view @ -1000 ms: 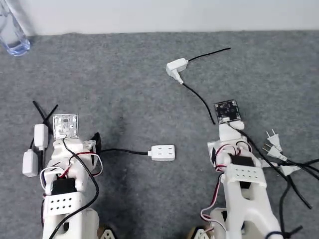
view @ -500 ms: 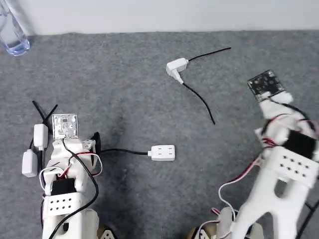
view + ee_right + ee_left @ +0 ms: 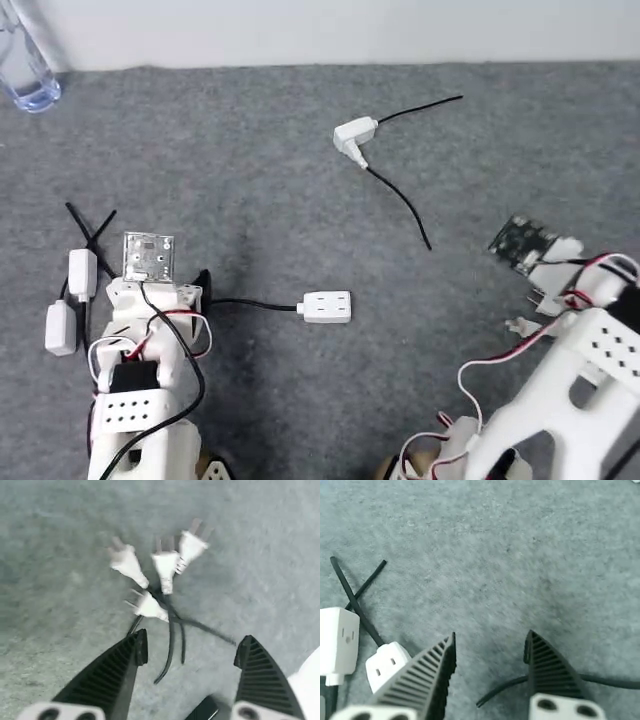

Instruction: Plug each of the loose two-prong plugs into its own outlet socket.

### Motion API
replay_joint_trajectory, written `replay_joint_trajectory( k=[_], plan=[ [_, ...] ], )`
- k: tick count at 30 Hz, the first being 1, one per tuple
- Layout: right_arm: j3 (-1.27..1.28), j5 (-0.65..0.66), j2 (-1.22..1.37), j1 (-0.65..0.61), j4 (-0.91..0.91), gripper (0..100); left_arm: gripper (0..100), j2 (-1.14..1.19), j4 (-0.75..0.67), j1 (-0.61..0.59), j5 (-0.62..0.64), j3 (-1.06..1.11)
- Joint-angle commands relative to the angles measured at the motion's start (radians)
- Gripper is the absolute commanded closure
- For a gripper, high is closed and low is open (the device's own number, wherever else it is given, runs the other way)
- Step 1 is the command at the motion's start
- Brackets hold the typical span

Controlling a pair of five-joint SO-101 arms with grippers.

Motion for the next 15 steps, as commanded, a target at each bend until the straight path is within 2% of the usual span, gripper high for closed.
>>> replay_joint_trajectory(
  k=[1,7,11,15],
  plan=[
    [0.048,-0.002,-0.004,-0.054,-0.124,71.9,79,-0.012,-0.026,0.006,-0.014,-0.008],
    [0.203,-0.094,0.113,-0.093,-0.489,71.9,79,-0.012,-0.029,0.006,-0.017,-0.008],
    [0.152,-0.109,0.288,-0.090,-0.541,71.9,79,-0.012,-0.029,0.011,-0.018,-0.008],
    [0.026,-0.229,0.455,-0.074,-0.567,71.9,79,-0.012,-0.029,0.012,-0.018,-0.008]
  ],
)
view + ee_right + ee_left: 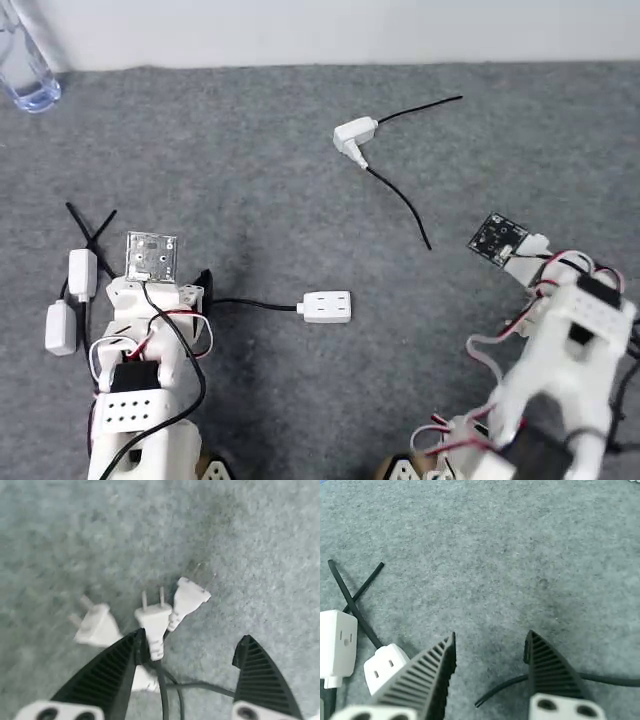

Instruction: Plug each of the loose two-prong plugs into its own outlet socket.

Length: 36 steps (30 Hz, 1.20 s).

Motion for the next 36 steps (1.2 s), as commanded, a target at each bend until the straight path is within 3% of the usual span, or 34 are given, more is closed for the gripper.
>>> replay_joint_trajectory(
  k=[1,10,15,28,36],
  plan=[
    [-0.149,-0.098,0.120,0.004,-0.039,71.9,79,-0.012,-0.028,0.003,-0.008,-0.008],
    [-0.339,-0.226,0.343,-0.002,-0.039,75.4,79,-0.012,-0.029,0.003,-0.008,-0.008],
    [-0.359,-0.227,0.421,-0.022,-0.039,85.6,79,-0.012,-0.029,0.003,-0.009,-0.008],
    [-0.341,-0.227,0.446,-0.027,-0.030,86.2,79,-0.012,-0.029,0.005,-0.009,-0.008],
    [-0.199,-0.163,0.446,-0.025,-0.122,85.8,79,-0.012,-0.029,0.005,-0.009,-0.008]
  ],
)
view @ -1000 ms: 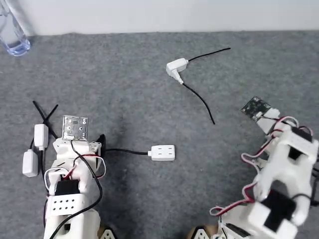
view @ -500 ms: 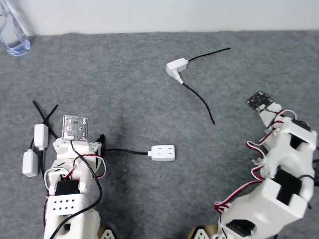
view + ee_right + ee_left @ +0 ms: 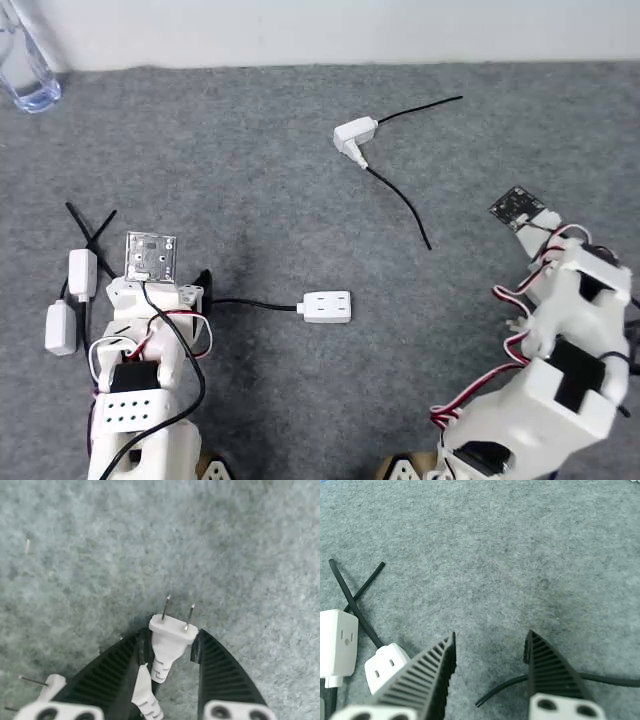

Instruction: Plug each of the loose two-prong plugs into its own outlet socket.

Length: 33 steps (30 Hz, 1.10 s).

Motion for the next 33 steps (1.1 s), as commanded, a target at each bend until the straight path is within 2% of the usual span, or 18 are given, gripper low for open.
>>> replay_joint_trajectory(
  k=[1,7,11,13,19,24,33],
  plan=[
    [0.061,0.023,0.001,-0.008,-0.041,85.8,79,-0.012,-0.029,0.008,-0.009,-0.008],
    [0.071,0.026,0.001,0.007,-0.047,87.5,79,-0.012,-0.029,0.008,-0.009,-0.008],
    [0.066,0.025,-0.010,-0.005,-0.050,99.7,79,-0.012,-0.029,0.008,-0.009,-0.008],
    [0.064,0.023,-0.010,-0.018,-0.068,96.6,79,-0.012,-0.029,0.008,-0.009,-0.008],
    [0.041,0.020,-0.038,-0.045,-0.058,99.0,79,-0.011,-0.029,0.026,-0.011,-0.007],
    [-0.046,-0.063,-0.159,-0.088,0.068,99.0,79,-0.009,-0.029,0.032,-0.011,-0.007],
    [-0.157,-0.064,-0.398,-0.193,0.337,99.0,79,-0.009,-0.029,0.034,-0.011,-0.007]
  ],
)
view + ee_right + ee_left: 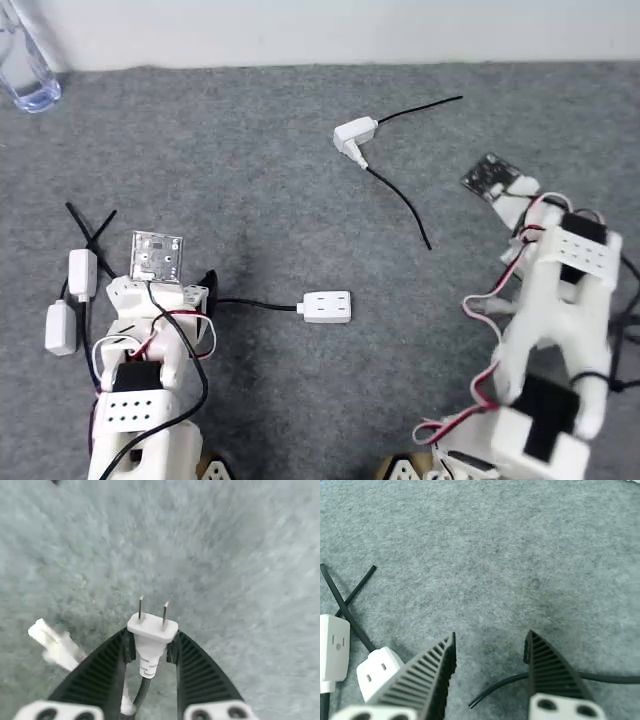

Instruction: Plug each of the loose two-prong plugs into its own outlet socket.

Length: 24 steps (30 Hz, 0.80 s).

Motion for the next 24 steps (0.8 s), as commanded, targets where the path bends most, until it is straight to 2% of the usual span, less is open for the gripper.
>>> replay_joint_trajectory(
  k=[1,7,11,17,24],
  plan=[
    [-0.075,-0.009,-0.128,-0.025,0.068,99.0,79,-0.009,-0.029,0.005,-0.011,-0.007],
    [-0.078,0.038,-0.186,0.084,0.007,99.0,79,-0.009,-0.029,0.005,-0.011,-0.007],
    [-0.089,0.063,-0.191,0.093,0.074,99.0,79,-0.009,-0.029,0.006,-0.011,-0.007],
    [-0.198,0.112,-0.186,-0.064,0.348,99.0,79,-0.008,-0.029,0.006,-0.011,-0.007],
    [-0.164,0.143,-0.177,-0.298,0.397,99.0,79,-0.008,-0.028,0.005,-0.011,-0.005]
  ],
)
